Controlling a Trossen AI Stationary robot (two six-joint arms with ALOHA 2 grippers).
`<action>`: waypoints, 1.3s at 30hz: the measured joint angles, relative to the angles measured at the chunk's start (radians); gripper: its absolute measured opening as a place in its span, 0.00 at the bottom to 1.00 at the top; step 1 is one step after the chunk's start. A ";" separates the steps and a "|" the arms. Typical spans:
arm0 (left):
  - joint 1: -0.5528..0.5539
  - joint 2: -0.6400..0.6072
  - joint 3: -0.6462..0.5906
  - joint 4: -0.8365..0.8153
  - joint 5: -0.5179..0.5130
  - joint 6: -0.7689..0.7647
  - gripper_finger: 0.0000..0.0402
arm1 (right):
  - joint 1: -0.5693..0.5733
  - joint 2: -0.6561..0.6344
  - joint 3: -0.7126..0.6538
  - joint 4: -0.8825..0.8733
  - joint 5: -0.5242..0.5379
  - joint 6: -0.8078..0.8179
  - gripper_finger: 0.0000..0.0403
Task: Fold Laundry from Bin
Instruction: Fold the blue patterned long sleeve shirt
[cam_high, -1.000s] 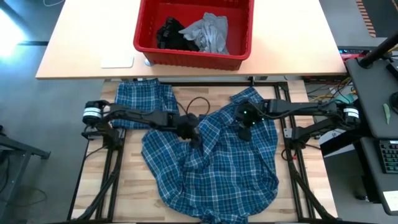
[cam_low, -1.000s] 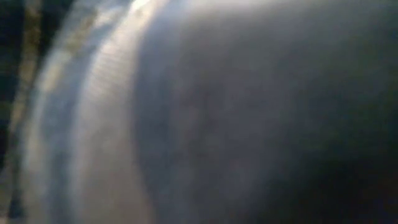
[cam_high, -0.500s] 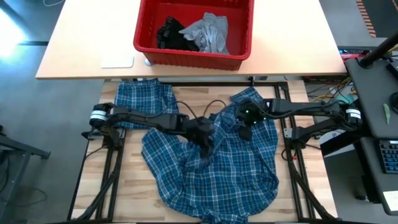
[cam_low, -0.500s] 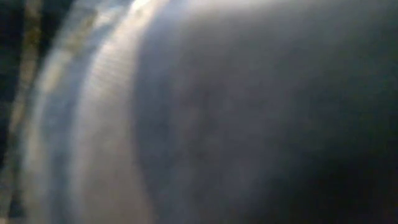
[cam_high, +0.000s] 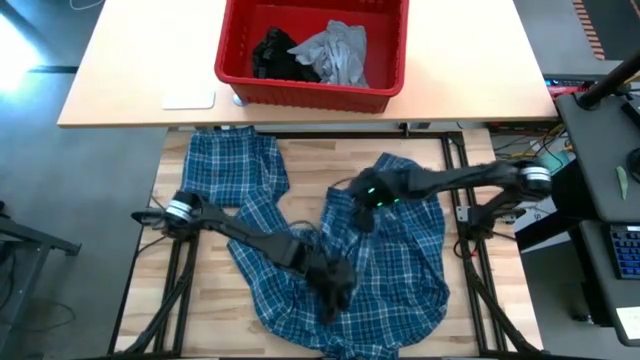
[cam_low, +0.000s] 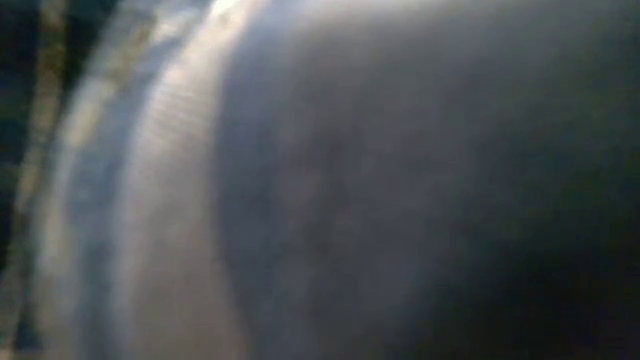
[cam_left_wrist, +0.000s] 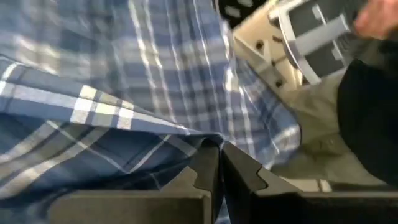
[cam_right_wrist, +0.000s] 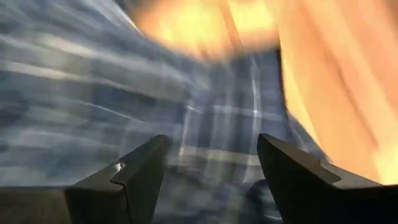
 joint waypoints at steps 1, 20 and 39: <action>-0.014 0.009 -0.001 -0.004 0.003 -0.019 0.00 | 0.006 0.042 -0.001 -0.007 0.040 0.003 0.61; -0.137 -0.100 -0.011 -0.574 -0.545 -0.262 0.47 | 0.512 -0.256 -0.212 -0.445 0.092 0.903 0.61; 0.057 -0.154 -0.266 -0.052 -0.530 -0.144 0.64 | 0.604 -0.361 -0.207 -0.420 0.334 0.988 0.61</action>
